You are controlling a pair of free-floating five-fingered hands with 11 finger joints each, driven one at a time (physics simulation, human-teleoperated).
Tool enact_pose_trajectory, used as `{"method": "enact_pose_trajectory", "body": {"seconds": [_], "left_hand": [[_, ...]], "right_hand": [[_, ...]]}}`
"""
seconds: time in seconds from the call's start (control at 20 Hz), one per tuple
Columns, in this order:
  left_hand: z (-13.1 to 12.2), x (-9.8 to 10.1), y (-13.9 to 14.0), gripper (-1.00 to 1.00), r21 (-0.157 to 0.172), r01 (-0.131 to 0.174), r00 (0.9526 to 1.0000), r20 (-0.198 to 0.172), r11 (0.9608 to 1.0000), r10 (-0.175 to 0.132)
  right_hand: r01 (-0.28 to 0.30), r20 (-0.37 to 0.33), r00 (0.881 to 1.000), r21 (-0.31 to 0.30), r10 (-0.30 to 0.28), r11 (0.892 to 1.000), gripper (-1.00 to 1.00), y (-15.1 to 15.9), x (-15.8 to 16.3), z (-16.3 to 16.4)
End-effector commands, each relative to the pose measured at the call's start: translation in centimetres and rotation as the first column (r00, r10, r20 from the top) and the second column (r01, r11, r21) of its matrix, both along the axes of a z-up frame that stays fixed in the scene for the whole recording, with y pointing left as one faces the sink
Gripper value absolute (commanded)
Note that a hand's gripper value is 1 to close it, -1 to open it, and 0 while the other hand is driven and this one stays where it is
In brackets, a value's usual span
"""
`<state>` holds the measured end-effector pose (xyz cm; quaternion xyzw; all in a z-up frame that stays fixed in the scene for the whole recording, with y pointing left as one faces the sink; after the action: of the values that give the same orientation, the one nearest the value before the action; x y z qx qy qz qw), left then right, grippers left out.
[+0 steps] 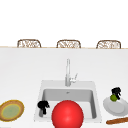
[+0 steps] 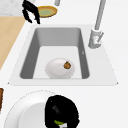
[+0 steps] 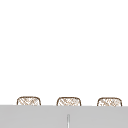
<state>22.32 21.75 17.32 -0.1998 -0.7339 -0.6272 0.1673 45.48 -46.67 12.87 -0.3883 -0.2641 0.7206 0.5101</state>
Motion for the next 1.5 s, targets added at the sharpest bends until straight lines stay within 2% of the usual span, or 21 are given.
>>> {"method": "enact_pose_trajectory", "body": {"seconds": [0.0,0.1,0.15,0.5,0.7,0.9,1.25,1.4,1.45], "left_hand": [[0.0,0.0,0.0,0.0,0.0,0.0,1.0,0.0,1.0,0.0],[0.0,0.0,0.0,0.0,0.0,0.0,1.0,0.0,1.0,0.0],[0.0,0.0,0.0,0.0,0.0,0.0,1.0,0.0,1.0,0.0],[0.0,0.0,0.0,0.0,0.0,0.0,1.0,0.0,1.0,0.0],[0.0,0.0,0.0,0.0,0.0,0.0,1.0,0.0,1.0,0.0],[0.0,0.0,0.0,0.0,0.0,0.0,1.0,0.0,1.0,0.0],[0.0,0.0,0.0,0.0,0.0,0.0,1.0,0.0,1.0,0.0],[0.0,0.0,0.0,0.0,0.0,0.0,1.0,0.0,1.0,0.0],[0.0,0.0,0.0,0.0,0.0,0.0,1.0,0.0,1.0,0.0]], "right_hand": [[-0.007,-0.001,1.0,-0.016,0.006,1.0,1.0,0.4,0.0,0.0],[-0.001,0.005,1.0,-0.008,0.001,1.0,1.0,0.2,0.1,0.1],[0.001,0.02,1.0,-0.007,-0.001,1.0,-1.0,0.1,0.1,0.1],[-0.01,0.094,0.995,-0.014,0.012,1.0,-1.0,0.4,-1.4,2.4],[-0.038,0.062,0.997,0.038,0.036,0.999,-1.0,1.0,-3.0,4.5],[-0.043,0.034,0.999,0.053,0.041,0.998,-1.0,1.8,-4.4,5.4],[-0.042,0.039,0.999,0.119,0.037,0.992,-1.0,2.9,-6.6,5.5],[-0.063,0.05,0.997,0.163,0.055,0.985,-1.0,2.7,-8.3,5.6],[-0.07,0.059,0.996,0.144,0.062,0.987,-1.0,2.7,-9.4,5.5]]}}
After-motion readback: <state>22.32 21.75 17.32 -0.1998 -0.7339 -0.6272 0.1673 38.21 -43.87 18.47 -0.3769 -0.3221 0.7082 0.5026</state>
